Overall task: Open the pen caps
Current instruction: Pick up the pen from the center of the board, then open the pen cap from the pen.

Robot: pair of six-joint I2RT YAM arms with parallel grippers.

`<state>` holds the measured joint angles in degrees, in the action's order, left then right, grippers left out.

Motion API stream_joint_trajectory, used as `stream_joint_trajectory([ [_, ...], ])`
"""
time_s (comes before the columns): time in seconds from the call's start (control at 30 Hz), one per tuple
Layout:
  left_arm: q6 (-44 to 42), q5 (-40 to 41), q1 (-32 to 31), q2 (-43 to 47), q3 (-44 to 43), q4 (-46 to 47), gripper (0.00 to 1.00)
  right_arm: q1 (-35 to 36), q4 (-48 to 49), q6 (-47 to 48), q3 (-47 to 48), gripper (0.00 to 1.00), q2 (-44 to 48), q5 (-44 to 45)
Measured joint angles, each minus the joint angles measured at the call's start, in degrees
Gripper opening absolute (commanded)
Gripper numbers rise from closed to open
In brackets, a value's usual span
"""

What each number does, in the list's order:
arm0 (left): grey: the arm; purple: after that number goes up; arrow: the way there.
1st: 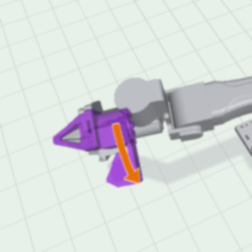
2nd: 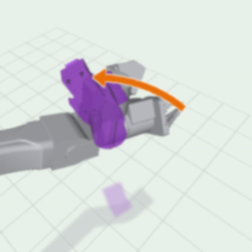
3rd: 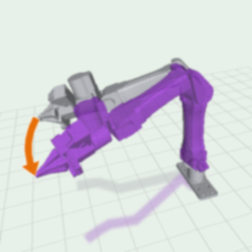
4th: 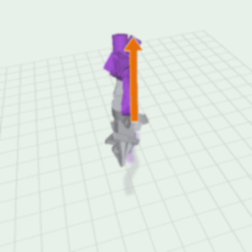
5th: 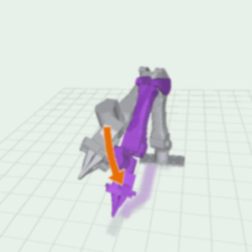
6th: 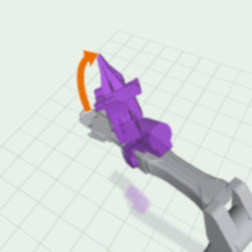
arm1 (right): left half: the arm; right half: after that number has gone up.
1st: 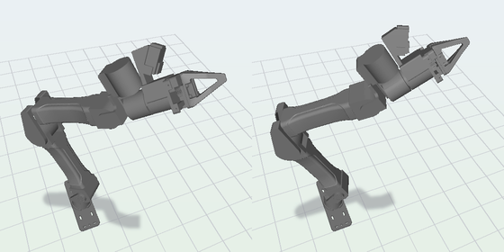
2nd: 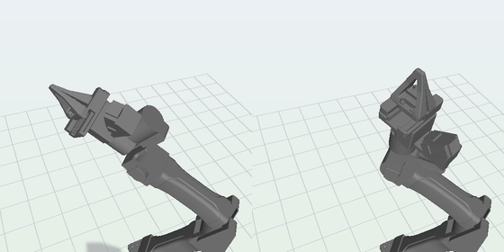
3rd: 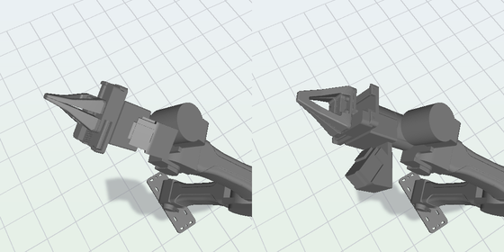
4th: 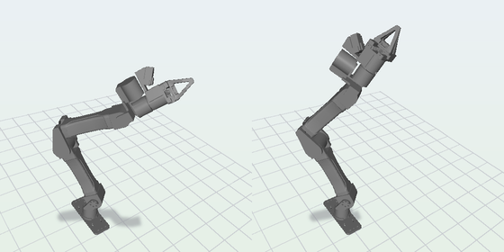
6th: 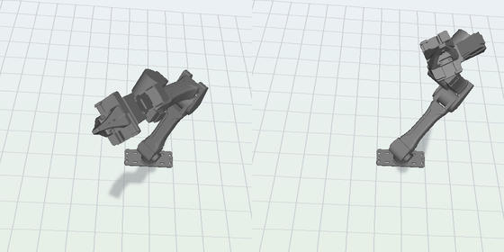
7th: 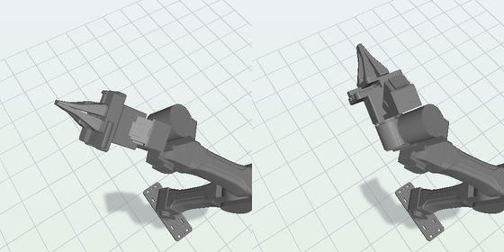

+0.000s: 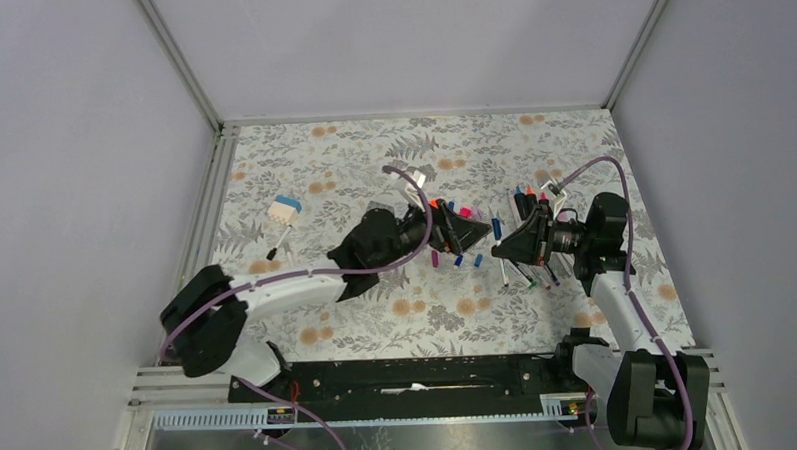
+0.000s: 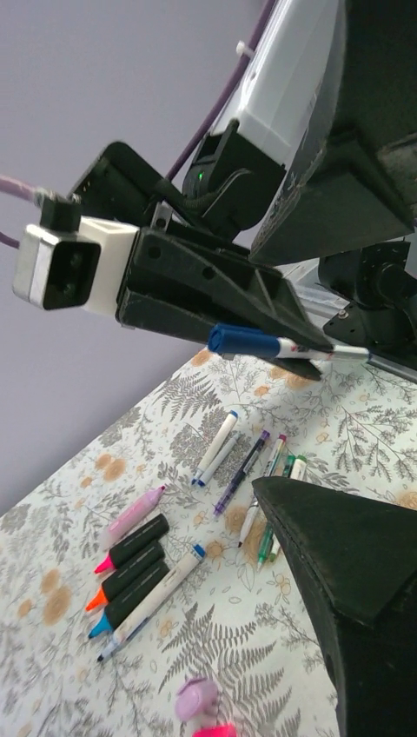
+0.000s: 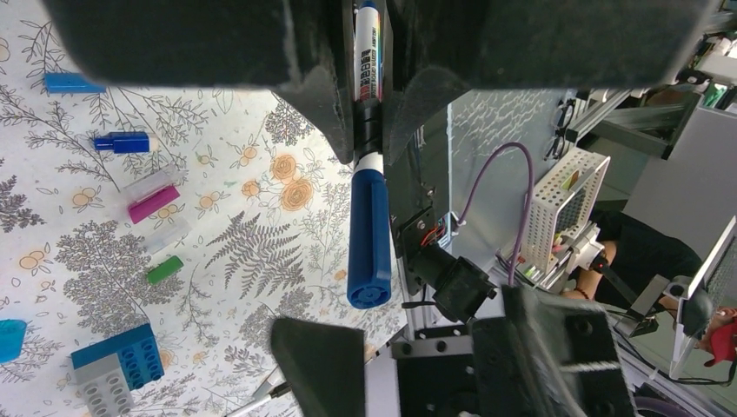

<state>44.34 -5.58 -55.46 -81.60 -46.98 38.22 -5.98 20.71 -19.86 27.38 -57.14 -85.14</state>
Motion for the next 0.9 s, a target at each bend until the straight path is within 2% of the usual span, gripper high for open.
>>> stream_joint_trajectory([
  [0.03, 0.48, -0.57, 0.00, -1.84, -1.01, 0.35, 0.95, 0.02, -0.11, 0.11, -0.02, 0.00, -0.02, -0.04],
  [0.2, 2.60, -2.82, -0.17, -9.42, -4.13, 4.15, 0.70, 0.26, -0.79, 0.37, -0.04, 0.00, -0.13, -0.09],
  [0.4, 4.39, -5.81, -0.26, -14.05, -7.30, 6.34, 0.48, 0.33, -1.05, 0.37, -0.04, 0.00, -0.39, -0.07],
  [0.5, 5.09, -6.86, -0.35, -14.60, -8.07, 6.93, 0.30, 0.37, -1.20, 0.37, -0.04, 0.00, -0.90, -0.11],
  [0.67, 5.81, -8.90, -0.44, -15.23, -8.85, 8.33, 0.25, 0.37, -1.25, 0.35, -0.02, 0.00, -1.33, -0.09],
  [0.83, 6.16, -9.90, -0.55, -15.65, -8.94, 8.74, 0.10, 0.37, -1.31, 0.15, -0.02, 0.00, -1.33, -0.33],
  [0.9, 6.01, -10.40, -0.48, -15.69, -8.94, 8.79, 0.00, 0.37, -1.75, 0.00, -0.02, 0.00, -1.42, -0.61],
])
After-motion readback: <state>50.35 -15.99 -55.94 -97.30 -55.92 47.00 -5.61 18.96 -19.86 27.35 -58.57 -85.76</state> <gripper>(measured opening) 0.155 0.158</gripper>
